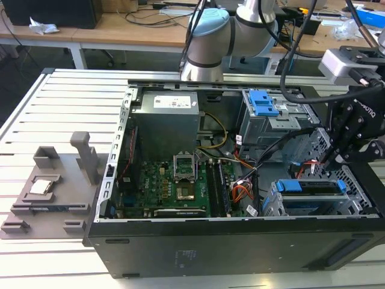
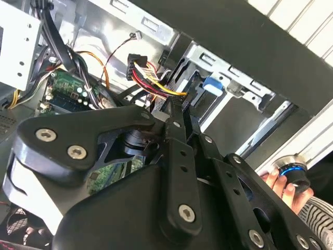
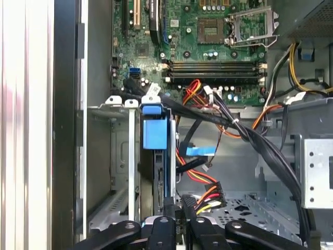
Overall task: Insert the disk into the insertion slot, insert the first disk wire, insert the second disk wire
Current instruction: 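Insert the first disk wire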
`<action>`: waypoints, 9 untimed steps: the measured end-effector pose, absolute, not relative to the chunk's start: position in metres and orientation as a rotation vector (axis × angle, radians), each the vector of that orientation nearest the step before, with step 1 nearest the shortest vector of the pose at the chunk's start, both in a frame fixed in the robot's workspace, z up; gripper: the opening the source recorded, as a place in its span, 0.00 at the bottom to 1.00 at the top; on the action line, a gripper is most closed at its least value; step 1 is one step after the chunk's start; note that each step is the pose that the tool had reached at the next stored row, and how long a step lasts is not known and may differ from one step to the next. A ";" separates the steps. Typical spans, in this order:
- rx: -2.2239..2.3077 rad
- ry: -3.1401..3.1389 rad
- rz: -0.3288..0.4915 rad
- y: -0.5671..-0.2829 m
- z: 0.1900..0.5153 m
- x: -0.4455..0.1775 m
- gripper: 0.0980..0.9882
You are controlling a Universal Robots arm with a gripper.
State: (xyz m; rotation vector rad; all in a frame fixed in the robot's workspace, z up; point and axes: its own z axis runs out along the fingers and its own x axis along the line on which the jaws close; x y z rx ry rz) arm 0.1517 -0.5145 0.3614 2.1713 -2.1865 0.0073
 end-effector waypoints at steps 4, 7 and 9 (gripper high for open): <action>2.171 -2.186 0.008 -0.520 0.361 0.147 0.08; 2.171 -2.186 0.007 -0.526 0.360 0.146 0.08; 2.171 -2.187 0.007 -0.528 0.360 0.145 0.08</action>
